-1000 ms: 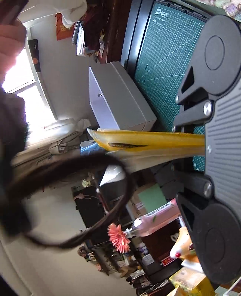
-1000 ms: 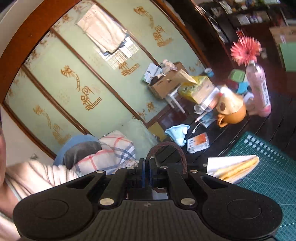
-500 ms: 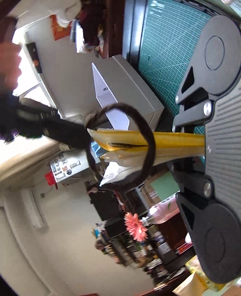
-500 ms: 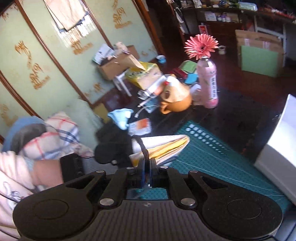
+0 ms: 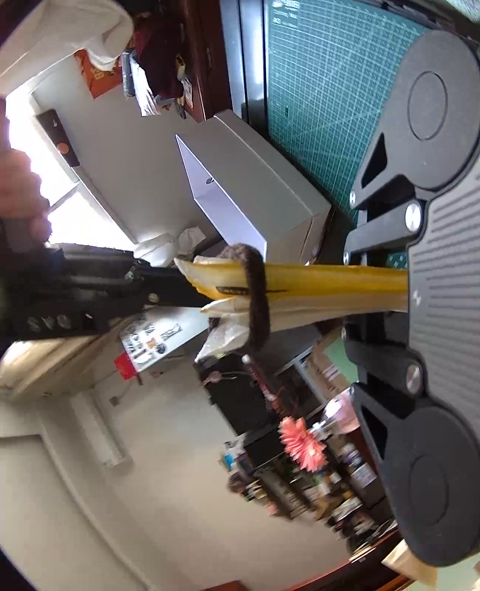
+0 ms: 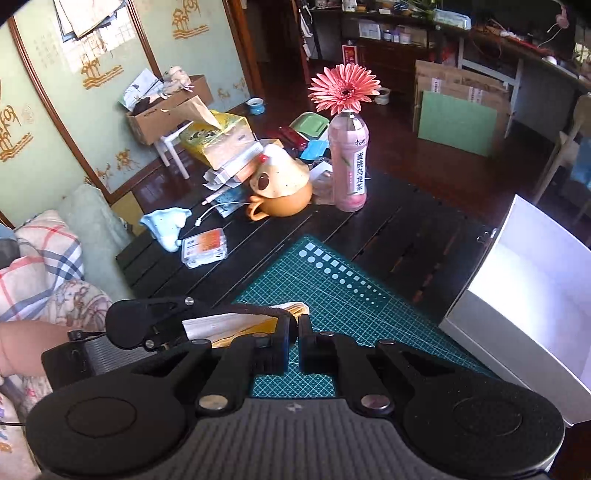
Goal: Fold shopping bag
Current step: 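Loop the elastic band over the bag's tip with the right gripper while the left gripper holds the bag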
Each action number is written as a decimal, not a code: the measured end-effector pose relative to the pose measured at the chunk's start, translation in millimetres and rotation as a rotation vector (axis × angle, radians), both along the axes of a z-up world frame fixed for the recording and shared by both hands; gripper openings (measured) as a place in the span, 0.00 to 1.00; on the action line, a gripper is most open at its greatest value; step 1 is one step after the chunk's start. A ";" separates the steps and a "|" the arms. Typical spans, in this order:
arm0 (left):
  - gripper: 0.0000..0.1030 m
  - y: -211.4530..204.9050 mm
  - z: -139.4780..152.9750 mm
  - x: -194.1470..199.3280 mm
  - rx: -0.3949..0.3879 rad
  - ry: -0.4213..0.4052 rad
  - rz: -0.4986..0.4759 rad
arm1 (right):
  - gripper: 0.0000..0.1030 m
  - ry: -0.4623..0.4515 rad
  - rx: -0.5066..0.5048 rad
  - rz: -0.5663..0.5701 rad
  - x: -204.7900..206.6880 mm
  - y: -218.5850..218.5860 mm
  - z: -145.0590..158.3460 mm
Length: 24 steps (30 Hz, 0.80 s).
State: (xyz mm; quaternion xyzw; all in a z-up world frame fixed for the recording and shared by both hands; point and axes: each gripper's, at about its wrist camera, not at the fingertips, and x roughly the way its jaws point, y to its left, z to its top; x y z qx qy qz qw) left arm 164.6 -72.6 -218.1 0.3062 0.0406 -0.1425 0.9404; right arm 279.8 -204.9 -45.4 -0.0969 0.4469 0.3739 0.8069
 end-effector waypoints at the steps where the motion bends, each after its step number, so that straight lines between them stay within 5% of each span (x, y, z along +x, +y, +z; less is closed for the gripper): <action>1: 0.06 -0.4 -0.7 -3.5 0.005 -0.030 -0.006 | 0.04 -0.011 -0.010 -0.005 0.0 0.5 0.2; 5: 0.06 -6.2 -4.1 -22.0 0.049 -0.158 -0.042 | 0.00 -0.073 -0.072 -0.075 4.2 -4.6 2.1; 8: 0.06 -10.9 -8.0 -18.6 0.064 -0.115 -0.041 | 0.00 -0.016 0.012 -0.097 10.5 -18.6 5.4; 12: 0.06 -13.2 -12.6 -10.1 0.093 -0.083 -0.018 | 0.01 -0.056 0.034 -0.009 -8.9 -20.2 15.2; 15: 0.06 -13.0 -13.9 -7.4 0.111 -0.077 -0.005 | 0.08 -0.007 0.093 -0.011 -20.5 -21.5 12.5; 17: 0.07 -15.4 -19.1 -7.4 0.152 -0.094 0.003 | 0.37 0.040 0.171 -0.048 -22.2 -23.9 10.7; 24: 0.07 -17.6 -26.5 -11.1 0.200 -0.109 0.006 | 0.48 0.193 0.240 -0.137 -18.3 -16.0 8.0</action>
